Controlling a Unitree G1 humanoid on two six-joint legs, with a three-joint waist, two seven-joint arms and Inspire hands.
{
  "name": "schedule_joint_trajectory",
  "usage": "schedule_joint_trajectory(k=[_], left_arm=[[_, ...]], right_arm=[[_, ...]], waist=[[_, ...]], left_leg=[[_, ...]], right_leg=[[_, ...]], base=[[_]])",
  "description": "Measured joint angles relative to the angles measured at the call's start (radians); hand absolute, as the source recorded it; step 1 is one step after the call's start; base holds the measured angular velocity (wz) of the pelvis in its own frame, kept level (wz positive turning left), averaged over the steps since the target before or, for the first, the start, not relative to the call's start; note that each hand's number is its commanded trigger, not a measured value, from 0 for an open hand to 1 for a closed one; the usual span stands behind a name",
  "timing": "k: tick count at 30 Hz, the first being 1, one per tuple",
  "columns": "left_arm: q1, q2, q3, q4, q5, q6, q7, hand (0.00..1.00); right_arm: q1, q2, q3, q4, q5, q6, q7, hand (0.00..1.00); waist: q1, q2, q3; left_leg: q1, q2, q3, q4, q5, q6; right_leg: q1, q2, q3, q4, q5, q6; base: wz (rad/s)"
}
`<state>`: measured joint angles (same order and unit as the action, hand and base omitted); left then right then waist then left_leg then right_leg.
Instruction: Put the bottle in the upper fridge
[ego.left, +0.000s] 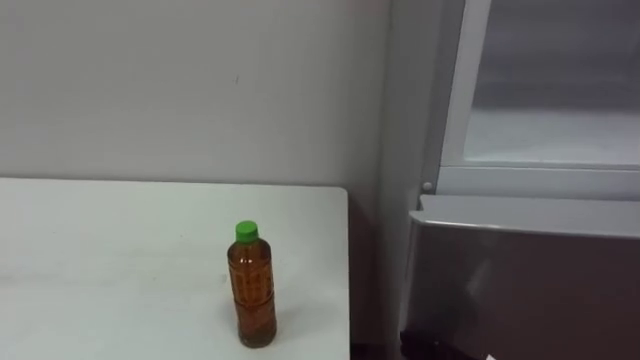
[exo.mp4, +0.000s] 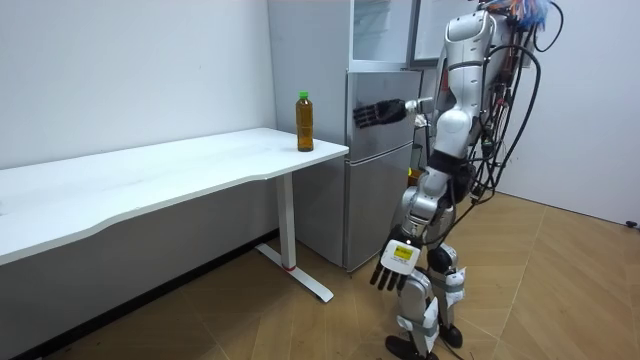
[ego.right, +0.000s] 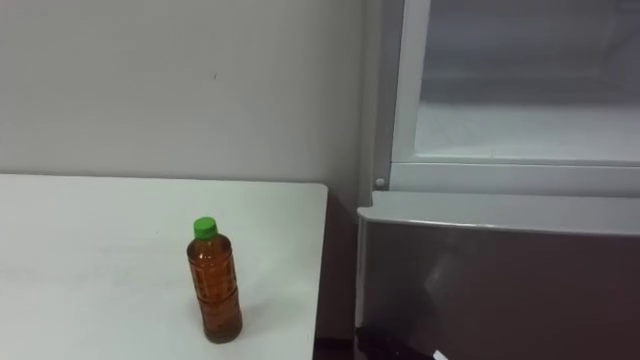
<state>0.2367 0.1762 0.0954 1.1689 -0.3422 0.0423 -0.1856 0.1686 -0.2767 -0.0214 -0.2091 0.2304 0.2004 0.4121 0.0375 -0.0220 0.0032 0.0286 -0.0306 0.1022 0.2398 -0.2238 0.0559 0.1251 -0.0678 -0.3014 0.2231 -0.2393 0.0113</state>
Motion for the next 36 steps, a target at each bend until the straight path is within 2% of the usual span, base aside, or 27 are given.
schedule_joint_trajectory(k=[4,6,9,13,20,26,33,36], left_arm=[[-0.001,0.01,-0.002,-0.001,0.002,0.001,0.005,0.0],[-0.005,0.018,-0.002,-0.003,0.002,0.001,0.009,0.0],[-0.004,0.026,-0.003,-0.007,0.005,0.001,0.009,0.0],[-0.005,0.022,-0.011,-0.013,0.004,0.001,0.018,0.0],[-0.005,0.022,-0.025,-0.029,0.002,0.0,0.026,0.0],[-0.01,0.022,-0.024,-0.028,0.001,0.0,0.025,0.0],[-0.009,0.022,-0.039,-0.009,0.0,0.0,0.045,0.0],[-0.005,0.022,-0.038,-0.005,0.001,0.002,0.052,0.0]], right_arm=[[-0.046,0.001,0.0,-0.024,0.102,-0.002,0.026,0.0],[-0.064,0.002,0.0,-0.024,0.133,-0.003,0.029,0.0],[-0.089,0.002,0.0,-0.038,0.136,-0.003,0.041,0.0],[-0.091,0.009,0.01,-0.088,0.136,-0.004,0.049,0.0],[-0.091,0.009,0.02,-0.091,0.136,-0.008,0.048,0.0],[-0.093,0.019,0.024,-0.091,0.136,-0.008,0.044,0.0],[-0.121,0.039,0.065,-0.069,0.136,-0.01,-0.035,0.0],[-0.132,0.04,0.073,-0.047,0.135,-0.012,-0.078,0.0]], waist=[[0.017,-0.017,-0.0051],[0.022,-0.026,-0.002],[0.025,-0.038,-0.0037],[0.028,-0.026,-0.0044],[0.029,-0.025,-0.0063],[0.053,-0.028,-0.0052],[0.057,-0.032,-0.0022],[0.072,-0.036,-0.0001]], left_leg=[[-0.003,0.0,0.0,0.004,0.0,0.0],[-0.01,0.0,-0.002,0.011,0.0,0.0],[-0.026,0.0,-0.008,0.02,-0.001,0.001],[-0.027,-0.001,-0.016,0.018,-0.001,0.003],[-0.026,0.0,-0.023,0.018,-0.001,0.002],[-0.023,0.0,-0.023,0.021,-0.001,0.003],[-0.032,-0.003,-0.034,0.029,0.0,0.006],[-0.034,-0.004,-0.036,0.03,0.001,0.006]], right_leg=[[0.0,0.0,-0.003,-0.004,0.0,0.0],[0.0,0.0,-0.007,-0.007,0.0,0.0],[-0.004,0.001,-0.018,-0.018,0.006,0.0],[-0.005,0.005,-0.014,-0.018,0.014,0.004],[0.001,0.005,-0.029,-0.018,0.015,0.004],[0.007,0.0,-0.031,-0.017,0.016,0.003],[0.005,0.001,-0.05,-0.014,0.016,0.003],[0.005,0.0,-0.056,-0.015,0.017,0.003]], base=[[0.0],[0.08],[0.1],[0.02],[0.03],[0.0],[0.05],[0.02]])
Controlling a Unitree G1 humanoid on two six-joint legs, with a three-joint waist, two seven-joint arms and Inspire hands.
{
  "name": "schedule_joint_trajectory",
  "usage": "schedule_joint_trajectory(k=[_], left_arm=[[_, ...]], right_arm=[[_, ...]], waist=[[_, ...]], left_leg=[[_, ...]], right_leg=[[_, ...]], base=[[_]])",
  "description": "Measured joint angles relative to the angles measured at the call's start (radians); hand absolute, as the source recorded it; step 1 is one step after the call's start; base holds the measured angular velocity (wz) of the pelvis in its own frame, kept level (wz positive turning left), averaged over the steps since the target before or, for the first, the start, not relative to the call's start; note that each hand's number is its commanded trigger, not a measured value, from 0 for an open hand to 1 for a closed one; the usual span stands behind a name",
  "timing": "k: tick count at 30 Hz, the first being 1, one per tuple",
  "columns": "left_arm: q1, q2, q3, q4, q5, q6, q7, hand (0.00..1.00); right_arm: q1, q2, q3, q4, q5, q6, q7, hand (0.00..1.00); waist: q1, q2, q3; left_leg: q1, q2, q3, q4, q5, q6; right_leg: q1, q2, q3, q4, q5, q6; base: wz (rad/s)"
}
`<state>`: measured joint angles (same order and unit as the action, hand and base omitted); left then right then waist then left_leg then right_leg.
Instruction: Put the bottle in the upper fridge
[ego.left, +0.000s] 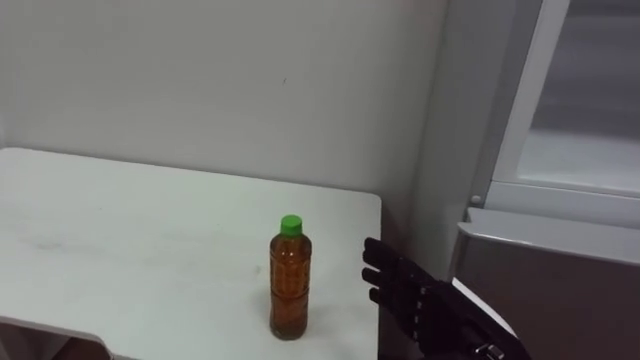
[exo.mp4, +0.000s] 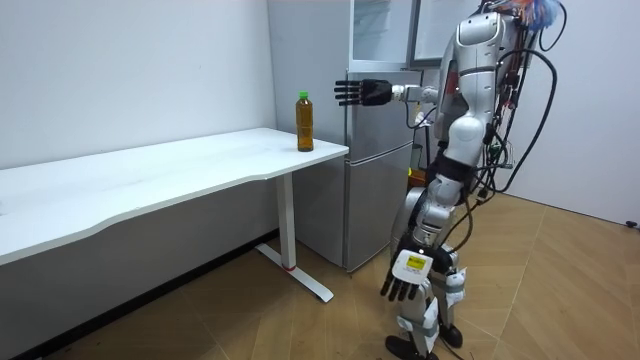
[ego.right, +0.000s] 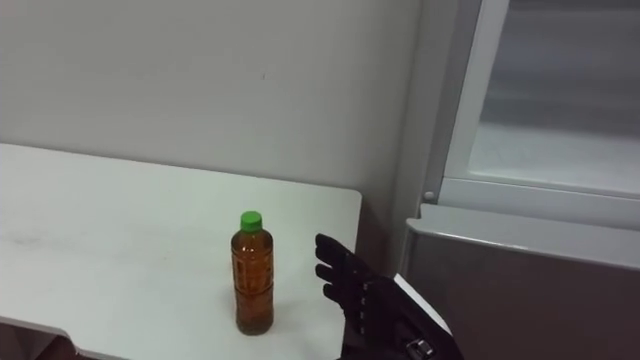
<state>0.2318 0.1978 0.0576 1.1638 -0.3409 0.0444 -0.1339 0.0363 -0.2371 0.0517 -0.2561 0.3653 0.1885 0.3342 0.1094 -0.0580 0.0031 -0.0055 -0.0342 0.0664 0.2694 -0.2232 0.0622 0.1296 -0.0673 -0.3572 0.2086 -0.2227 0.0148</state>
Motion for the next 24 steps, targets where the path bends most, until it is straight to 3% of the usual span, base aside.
schedule_joint_trajectory(k=[8,15,24], left_arm=[[0.018,-0.009,-0.001,-0.007,0.01,0.02,0.018,0.0],[0.017,-0.011,-0.001,-0.018,0.036,0.037,0.017,0.0],[0.032,-0.023,-0.009,-0.032,0.04,0.043,0.018,0.0]], right_arm=[[-0.037,-0.001,0.0,0.109,0.0,-0.001,-0.128,0.0],[-0.09,0.001,0.021,0.199,0.0,-0.009,-0.224,0.0],[-0.232,0.007,0.055,0.393,-0.015,-0.039,-0.369,0.0]], waist=[[0.008,0.0,0.0013],[0.024,0.003,0.0023],[0.041,0.014,0.0056]], left_leg=[[-0.029,-0.013,-0.043,0.007,0.005,0.005],[-0.051,-0.02,-0.071,0.011,0.009,0.007],[-0.078,-0.032,-0.101,0.021,0.017,0.011]], right_leg=[[-0.011,-0.002,-0.007,-0.004,0.002,0.004],[-0.016,-0.005,-0.047,-0.005,0.005,0.008],[-0.024,-0.012,-0.093,-0.006,0.005,0.008]], base=[[0.15],[0.12],[0.12]])
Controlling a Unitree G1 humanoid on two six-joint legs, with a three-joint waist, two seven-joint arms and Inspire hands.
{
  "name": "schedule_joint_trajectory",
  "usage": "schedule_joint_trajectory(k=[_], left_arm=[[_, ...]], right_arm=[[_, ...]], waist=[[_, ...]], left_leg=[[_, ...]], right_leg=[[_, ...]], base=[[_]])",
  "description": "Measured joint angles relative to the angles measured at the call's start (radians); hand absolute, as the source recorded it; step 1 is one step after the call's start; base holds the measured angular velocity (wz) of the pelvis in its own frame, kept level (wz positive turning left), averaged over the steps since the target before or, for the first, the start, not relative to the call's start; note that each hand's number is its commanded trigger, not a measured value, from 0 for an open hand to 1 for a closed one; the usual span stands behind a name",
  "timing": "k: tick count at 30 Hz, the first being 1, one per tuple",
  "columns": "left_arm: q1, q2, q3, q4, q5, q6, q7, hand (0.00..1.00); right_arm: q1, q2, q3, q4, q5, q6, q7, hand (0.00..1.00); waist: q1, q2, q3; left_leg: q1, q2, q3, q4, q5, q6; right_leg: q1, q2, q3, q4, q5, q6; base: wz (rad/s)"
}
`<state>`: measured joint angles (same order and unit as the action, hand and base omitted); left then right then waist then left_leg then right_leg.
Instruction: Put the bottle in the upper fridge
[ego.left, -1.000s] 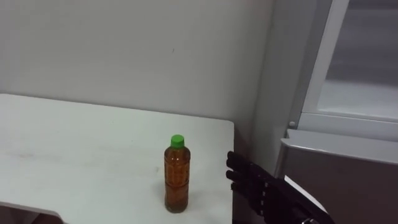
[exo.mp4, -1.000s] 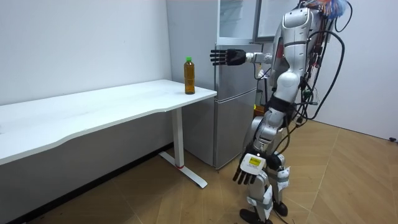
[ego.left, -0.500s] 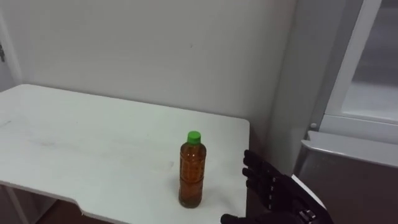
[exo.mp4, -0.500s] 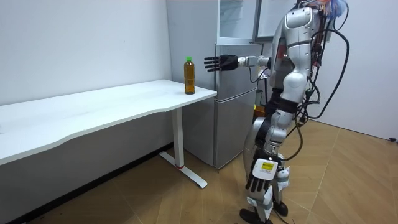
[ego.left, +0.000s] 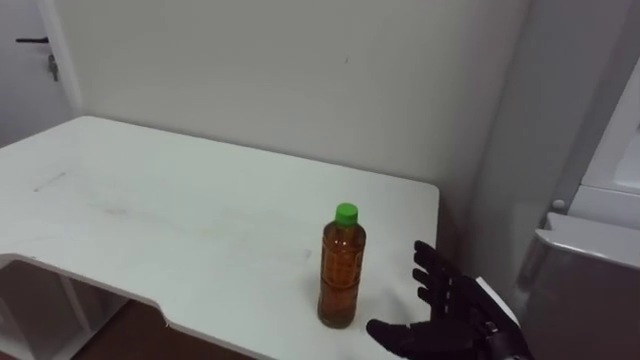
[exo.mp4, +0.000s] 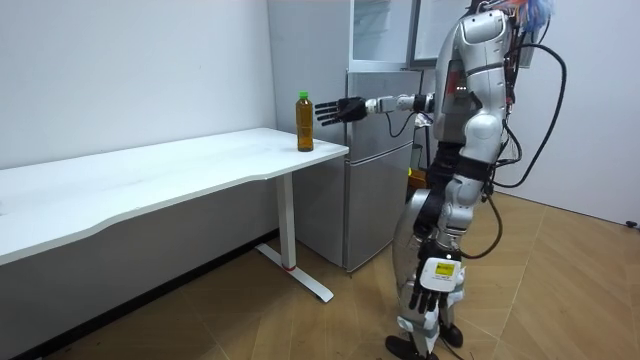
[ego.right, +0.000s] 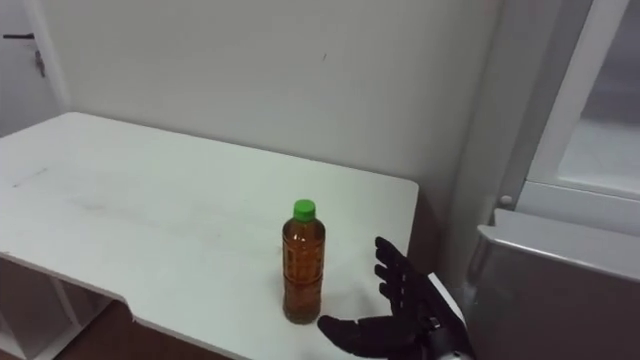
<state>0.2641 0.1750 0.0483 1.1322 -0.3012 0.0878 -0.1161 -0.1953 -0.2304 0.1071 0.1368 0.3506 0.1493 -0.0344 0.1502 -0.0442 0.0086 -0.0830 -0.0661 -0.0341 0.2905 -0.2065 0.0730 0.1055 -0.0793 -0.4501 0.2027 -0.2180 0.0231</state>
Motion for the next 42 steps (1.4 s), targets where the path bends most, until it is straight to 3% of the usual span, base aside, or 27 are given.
schedule_joint_trajectory(k=[5,9,17,19,22,29,33,42], left_arm=[[0.02,-0.001,-0.018,-0.015,0.024,0.009,0.006,0.0],[0.021,-0.002,-0.023,-0.018,0.035,0.039,0.005,0.0],[0.027,0.001,-0.068,-0.054,0.035,0.075,0.002,0.0],[0.027,0.001,-0.086,-0.062,0.035,0.075,-0.001,0.0],[0.03,0.003,-0.092,-0.089,0.04,0.075,-0.009,0.0],[0.038,0.002,-0.116,-0.101,0.039,0.074,-0.029,0.0],[0.04,0.002,-0.141,-0.1,0.039,0.074,-0.033,0.0],[0.04,0.002,-0.152,-0.1,0.039,0.073,-0.034,0.0]], right_arm=[[-0.047,0.0,0.01,0.074,0.0,-0.009,-0.076,0.0],[-0.063,0.0,0.008,0.107,-0.003,-0.01,-0.127,0.0],[-0.116,-0.001,0.019,0.128,0.002,-0.01,-0.2,0.0],[-0.142,-0.001,0.028,0.133,-0.001,-0.01,-0.221,0.0],[-0.18,-0.012,0.027,0.179,-0.006,-0.012,-0.251,0.0],[-0.246,-0.013,0.028,0.251,0.0,-0.024,-0.281,0.0],[-0.311,-0.013,0.028,0.341,0.007,-0.027,-0.282,0.0],[-0.324,-0.017,0.027,0.362,0.042,-0.028,-0.282,0.0]], waist=[[0.007,0.007,0.0002],[0.012,0.013,0.0019],[0.032,0.017,-0.0017],[0.033,0.017,-0.0072],[0.034,0.018,-0.0075],[0.064,0.024,-0.0036],[0.074,0.028,0.0],[0.078,0.027,0.0013]], left_leg=[[-0.012,-0.008,-0.025,0.009,0.004,0.001],[-0.03,-0.019,-0.051,0.017,0.012,0.004],[-0.056,-0.022,-0.058,0.019,0.024,0.002],[-0.068,-0.022,-0.06,0.02,0.029,0.001],[-0.083,-0.028,-0.088,0.035,0.031,-0.001],[-0.109,-0.035,-0.106,0.037,0.043,0.0],[-0.122,-0.037,-0.109,0.038,0.051,0.002],[-0.168,-0.051,-0.124,0.04,0.068,0.01]], right_leg=[[0.001,-0.003,-0.021,0.0,0.001,0.002],[-0.003,-0.006,-0.022,0.001,0.0,0.004],[-0.025,-0.007,-0.028,0.003,0.0,0.004],[-0.038,-0.008,-0.035,0.005,0.0,0.003],[-0.041,-0.007,-0.048,0.009,0.0,0.002],[-0.069,-0.012,-0.048,0.027,0.0,0.002],[-0.08,-0.018,-0.072,0.036,0.0,0.002],[-0.124,-0.029,-0.076,0.05,0.0,0.002]], base=[[0.14],[0.21],[0.04],[0.0],[0.22],[0.1],[0.07],[0.06]])
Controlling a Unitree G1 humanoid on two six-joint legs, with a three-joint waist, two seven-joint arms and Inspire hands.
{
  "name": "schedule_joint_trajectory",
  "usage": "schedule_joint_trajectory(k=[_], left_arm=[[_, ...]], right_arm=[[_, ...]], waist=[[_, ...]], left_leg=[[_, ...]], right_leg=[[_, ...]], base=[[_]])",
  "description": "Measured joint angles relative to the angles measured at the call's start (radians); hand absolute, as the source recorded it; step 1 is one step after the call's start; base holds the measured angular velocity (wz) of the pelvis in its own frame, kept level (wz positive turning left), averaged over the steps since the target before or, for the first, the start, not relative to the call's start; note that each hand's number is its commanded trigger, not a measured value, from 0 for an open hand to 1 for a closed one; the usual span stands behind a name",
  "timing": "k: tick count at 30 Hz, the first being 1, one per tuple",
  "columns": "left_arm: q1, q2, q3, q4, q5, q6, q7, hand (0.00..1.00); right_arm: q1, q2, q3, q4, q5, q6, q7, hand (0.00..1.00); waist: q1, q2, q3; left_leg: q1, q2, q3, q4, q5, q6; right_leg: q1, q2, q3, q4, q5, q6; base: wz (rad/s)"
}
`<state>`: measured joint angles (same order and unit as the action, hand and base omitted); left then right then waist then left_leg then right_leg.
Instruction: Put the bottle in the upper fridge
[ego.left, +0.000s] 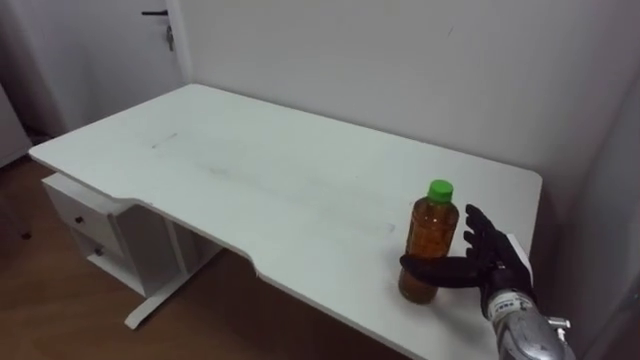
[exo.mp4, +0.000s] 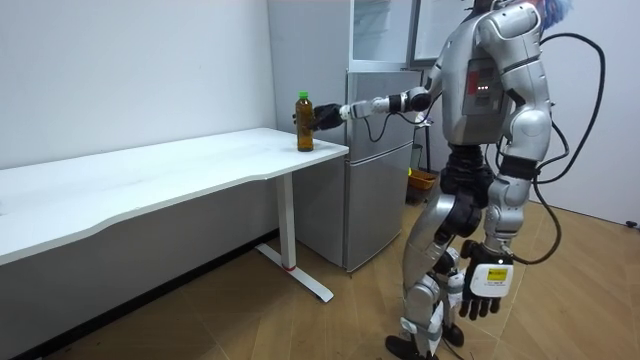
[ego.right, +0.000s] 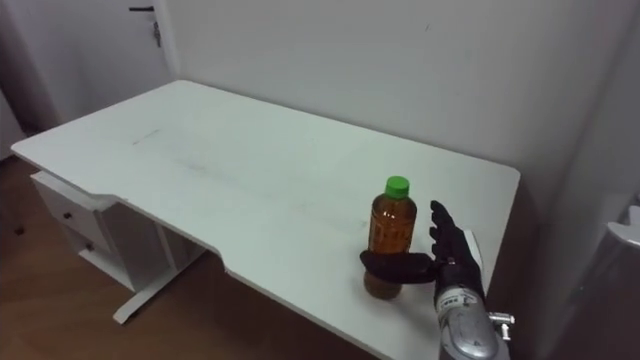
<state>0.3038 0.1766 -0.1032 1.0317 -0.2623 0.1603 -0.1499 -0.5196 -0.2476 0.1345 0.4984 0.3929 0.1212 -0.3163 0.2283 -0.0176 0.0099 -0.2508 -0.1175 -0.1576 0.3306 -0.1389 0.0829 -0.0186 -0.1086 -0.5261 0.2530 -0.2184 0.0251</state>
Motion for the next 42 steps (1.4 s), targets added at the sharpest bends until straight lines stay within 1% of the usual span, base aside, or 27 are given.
schedule_joint_trajectory(k=[5,7,8,10,12,14,18,20,23,26,28,31,33,36,40,42], left_arm=[[-0.001,0.0,-0.001,0.0,-0.017,0.0,0.005,0.0],[-0.001,0.001,-0.001,-0.001,-0.022,0.0,0.012,0.0],[-0.002,0.001,-0.001,-0.001,-0.023,0.0,0.014,0.0],[-0.002,0.002,-0.011,-0.004,-0.041,0.0,0.026,0.0],[-0.001,0.001,-0.022,-0.01,-0.041,0.0,0.034,0.0],[-0.001,0.002,-0.026,-0.011,-0.042,0.0,0.041,0.0],[-0.001,0.004,-0.04,-0.011,-0.041,-0.002,0.06,0.0],[-0.001,0.005,-0.04,-0.014,-0.041,-0.003,0.061,0.0],[0.001,0.005,-0.055,-0.025,-0.043,-0.008,0.069,0.0],[0.0,0.006,-0.06,-0.039,-0.054,-0.012,0.078,0.0],[-0.002,0.006,-0.059,-0.04,-0.059,-0.02,0.079,0.0],[-0.002,0.006,-0.059,-0.039,-0.058,-0.025,0.078,0.0],[-0.004,0.007,-0.059,-0.038,-0.059,-0.03,0.078,0.0],[-0.009,0.007,-0.058,-0.031,-0.059,-0.031,0.078,0.0],[-0.021,0.007,-0.058,-0.029,-0.059,-0.034,0.078,0.0],[-0.022,0.007,-0.058,-0.03,-0.06,-0.037,0.078,0.0]], right_arm=[[-0.007,0.0,0.001,0.007,0.043,0.0,0.0,0.0],[-0.018,-0.003,0.003,0.038,0.055,-0.001,-0.001,0.0],[-0.021,-0.004,0.003,0.048,0.061,-0.001,-0.001,0.0],[-0.024,-0.02,0.018,0.065,0.069,-0.001,-0.002,0.0],[-0.034,-0.033,0.033,0.085,0.071,0.0,-0.002,0.0],[-0.045,-0.035,0.049,0.095,0.07,-0.001,-0.007,0.0],[-0.078,-0.039,0.079,0.164,0.07,-0.026,0.002,0.0],[-0.08,-0.04,0.081,0.175,0.071,-0.033,0.008,0.0],[-0.085,-0.042,0.081,0.203,0.07,-0.056,0.014,0.0],[-0.088,-0.049,0.082,0.217,0.07,-0.06,0.014,0.0],[-0.09,-0.057,0.081,0.235,0.069,-0.072,0.011,0.0],[-0.091,-0.06,0.081,0.242,0.068,-0.084,0.007,0.0],[-0.091,-0.065,0.081,0.246,0.068,-0.099,0.003,0.0],[-0.091,-0.065,0.078,0.249,0.068,-0.1,-0.009,0.0],[-0.105,-0.065,0.078,0.266,0.069,-0.117,-0.01,0.0],[-0.111,-0.065,0.078,0.273,0.069,-0.119,-0.01,0.0]], waist=[[0.001,-0.001,0.001],[0.006,-0.005,0.0068],[0.008,-0.007,0.0081],[0.022,-0.012,0.0104],[0.026,-0.012,0.0101],[0.026,-0.013,0.0107],[0.027,-0.015,0.0112],[0.027,-0.014,0.0112],[0.03,-0.014,0.0114],[0.042,-0.014,0.0119],[0.056,-0.013,0.0127],[0.063,-0.014,0.0141],[0.07,-0.016,0.0184],[0.081,-0.017,0.0183],[0.08,-0.017,0.0181],[0.081,-0.017,0.0181]], left_leg=[[-0.016,-0.005,-0.009,0.0,0.006,0.002],[-0.017,-0.005,-0.009,-0.001,0.008,0.003],[-0.018,-0.005,-0.009,-0.001,0.008,0.003],[-0.027,-0.005,-0.009,0.0,0.01,0.001],[-0.035,-0.006,-0.01,0.002,0.011,0.001],[-0.04,-0.006,-0.012,0.002,0.013,0.0],[-0.035,-0.006,-0.018,0.003,0.014,-0.002],[-0.036,-0.006,-0.019,0.003,0.016,-0.003],[-0.037,-0.007,-0.021,0.005,0.017,-0.005],[-0.039,-0.007,-0.022,0.007,0.019,-0.006],[-0.04,-0.007,-0.022,0.009,0.019,-0.007],[-0.048,-0.007,-0.022,0.014,0.019,-0.008],[-0.056,-0.006,-0.022,0.016,0.022,-0.009],[-0.057,-0.006,-0.022,0.016,0.024,-0.01],[-0.069,-0.003,-0.021,0.016,0.029,-0.013],[-0.07,-0.002,-0.021,0.015,0.03,-0.014]], right_leg=[[-0.022,-0.01,-0.004,0.021,-0.002,0.002],[-0.026,-0.012,-0.002,0.025,-0.002,0.002],[-0.026,-0.011,0.0,0.026,-0.002,0.002],[-0.04,-0.011,0.004,0.03,-0.002,0.002],[-0.046,-0.011,0.003,0.03,-0.002,0.002],[-0.052,-0.011,0.003,0.034,-0.002,0.002],[-0.05,-0.011,0.004,0.039,-0.002,0.002],[-0.05,-0.01,0.004,0.039,-0.002,0.001],[-0.05,-0.009,0.005,0.04,-0.003,-0.001],[-0.052,-0.009,0.005,0.04,-0.005,-0.004],[-0.056,-0.01,0.004,0.041,-0.006,-0.006],[-0.066,-0.012,0.004,0.044,-0.008,-0.009],[-0.074,-0.014,0.004,0.042,-0.011,-0.011],[-0.076,-0.014,0.005,0.042,-0.018,-0.011],[-0.086,-0.011,0.004,0.043,-0.019,-0.014],[-0.087,-0.011,0.004,0.043,-0.02,-0.015]], base=[[0.05],[0.0],[0.0],[-0.06],[0.0],[0.0],[0.02],[0.0],[0.0],[0.0],[0.0],[0.0],[0.0],[0.02],[0.01],[0.0]])
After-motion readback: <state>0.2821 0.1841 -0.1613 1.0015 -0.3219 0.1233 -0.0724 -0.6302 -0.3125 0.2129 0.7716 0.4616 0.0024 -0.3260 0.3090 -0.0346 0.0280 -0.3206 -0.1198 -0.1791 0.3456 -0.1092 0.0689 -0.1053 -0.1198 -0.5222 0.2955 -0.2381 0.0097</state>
